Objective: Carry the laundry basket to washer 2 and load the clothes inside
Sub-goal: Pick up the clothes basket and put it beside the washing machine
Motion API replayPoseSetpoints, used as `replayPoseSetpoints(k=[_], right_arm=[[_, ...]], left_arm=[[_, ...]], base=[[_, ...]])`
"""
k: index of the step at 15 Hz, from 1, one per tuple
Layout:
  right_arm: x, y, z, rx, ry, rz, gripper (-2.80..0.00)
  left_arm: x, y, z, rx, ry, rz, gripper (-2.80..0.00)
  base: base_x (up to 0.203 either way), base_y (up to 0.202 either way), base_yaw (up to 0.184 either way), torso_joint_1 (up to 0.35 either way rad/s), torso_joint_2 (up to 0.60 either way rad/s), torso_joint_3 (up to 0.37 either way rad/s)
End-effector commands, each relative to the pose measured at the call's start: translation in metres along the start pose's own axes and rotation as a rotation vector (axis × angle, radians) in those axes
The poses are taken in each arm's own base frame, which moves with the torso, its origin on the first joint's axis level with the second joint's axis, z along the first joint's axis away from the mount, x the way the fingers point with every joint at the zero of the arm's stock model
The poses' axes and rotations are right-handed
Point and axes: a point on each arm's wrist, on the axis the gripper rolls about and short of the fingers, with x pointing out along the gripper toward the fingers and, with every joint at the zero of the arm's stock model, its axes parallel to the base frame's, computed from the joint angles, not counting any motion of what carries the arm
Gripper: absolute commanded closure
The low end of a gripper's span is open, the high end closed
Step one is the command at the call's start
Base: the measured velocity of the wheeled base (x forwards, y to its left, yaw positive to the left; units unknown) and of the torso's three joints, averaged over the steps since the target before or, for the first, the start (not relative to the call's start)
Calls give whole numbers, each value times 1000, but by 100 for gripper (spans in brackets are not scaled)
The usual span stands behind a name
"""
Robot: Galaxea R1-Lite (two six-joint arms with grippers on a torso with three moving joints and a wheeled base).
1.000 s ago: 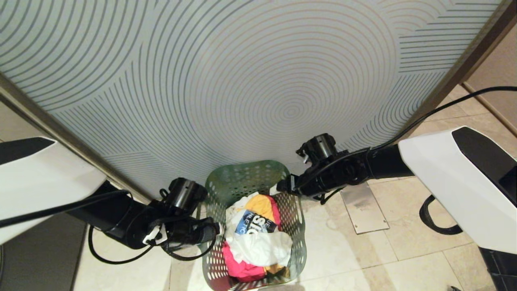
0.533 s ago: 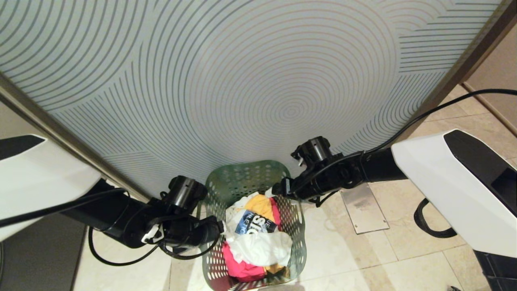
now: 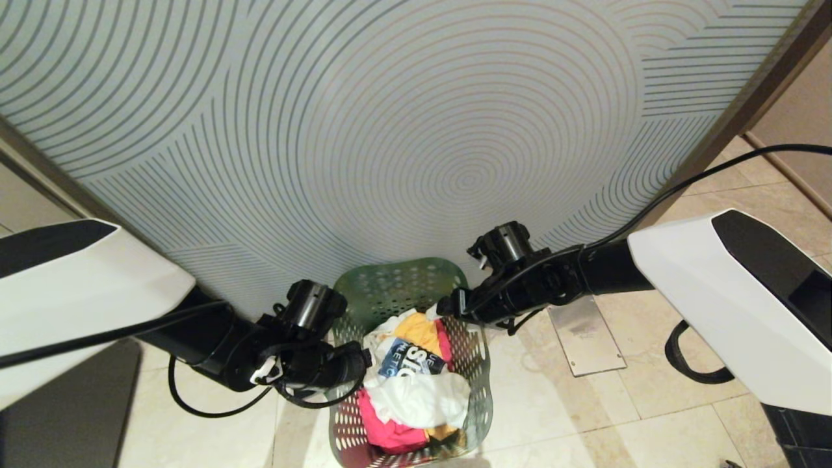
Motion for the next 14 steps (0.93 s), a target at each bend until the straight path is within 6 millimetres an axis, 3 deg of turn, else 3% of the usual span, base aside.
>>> replayPoseSetpoints(k=[1, 14], right_arm=[[-2, 1, 1, 1, -1, 5, -280], [14, 8, -6, -2, -16, 36, -280]], left_arm=[[8, -2, 0, 3, -15, -16, -280], [17, -21, 12, 31, -19, -177, -280]], base=[[0, 0, 0, 0, 0, 0], [0, 0, 0, 0, 0, 0]])
